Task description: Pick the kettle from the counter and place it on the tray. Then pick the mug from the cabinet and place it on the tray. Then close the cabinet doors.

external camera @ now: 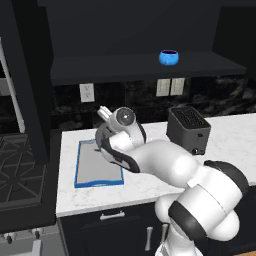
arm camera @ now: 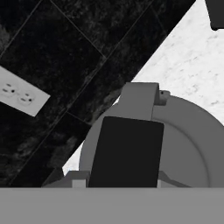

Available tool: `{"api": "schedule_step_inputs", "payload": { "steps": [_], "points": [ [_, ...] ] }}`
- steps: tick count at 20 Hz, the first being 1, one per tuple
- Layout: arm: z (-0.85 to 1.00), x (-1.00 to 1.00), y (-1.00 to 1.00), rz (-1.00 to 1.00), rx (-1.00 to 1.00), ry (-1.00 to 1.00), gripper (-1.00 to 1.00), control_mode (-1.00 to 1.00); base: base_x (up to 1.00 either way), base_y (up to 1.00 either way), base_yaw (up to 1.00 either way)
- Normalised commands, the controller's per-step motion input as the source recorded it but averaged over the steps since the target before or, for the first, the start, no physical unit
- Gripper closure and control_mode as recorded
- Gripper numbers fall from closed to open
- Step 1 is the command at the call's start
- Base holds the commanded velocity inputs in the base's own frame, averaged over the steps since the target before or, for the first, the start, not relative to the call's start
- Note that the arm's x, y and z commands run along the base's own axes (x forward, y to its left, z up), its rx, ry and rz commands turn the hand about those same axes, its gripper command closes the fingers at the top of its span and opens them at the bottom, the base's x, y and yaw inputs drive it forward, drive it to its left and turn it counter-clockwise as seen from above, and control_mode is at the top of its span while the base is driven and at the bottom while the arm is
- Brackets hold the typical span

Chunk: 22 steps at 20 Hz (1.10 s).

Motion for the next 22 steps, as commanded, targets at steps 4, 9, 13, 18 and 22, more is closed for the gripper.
{"api": "schedule_step_inputs", "payload": {
  "steps": [4,9,13,18,22],
  "points": [
    [-0.16,0.36,0.22,0.0,0.07,0.08,1.0,-1.0,0.0,0.0,0.0],
    [-0.21,0.38,0.34,0.0,0.1,0.21,1.0,-1.0,0.0,0.0,0.0],
    [-0.24,0.4,0.28,0.0,0.07,0.16,1.0,-1.0,0.0,0.0,0.0],
    [-0.19,0.29,0.07,0.0,0.0,0.08,1.0,-1.0,0.0,0.0,0.0],
    [-0.13,0.34,0.1,0.0,0.0,0.01,1.0,-1.0,0.0,0.0,0.0]
  ]
}}
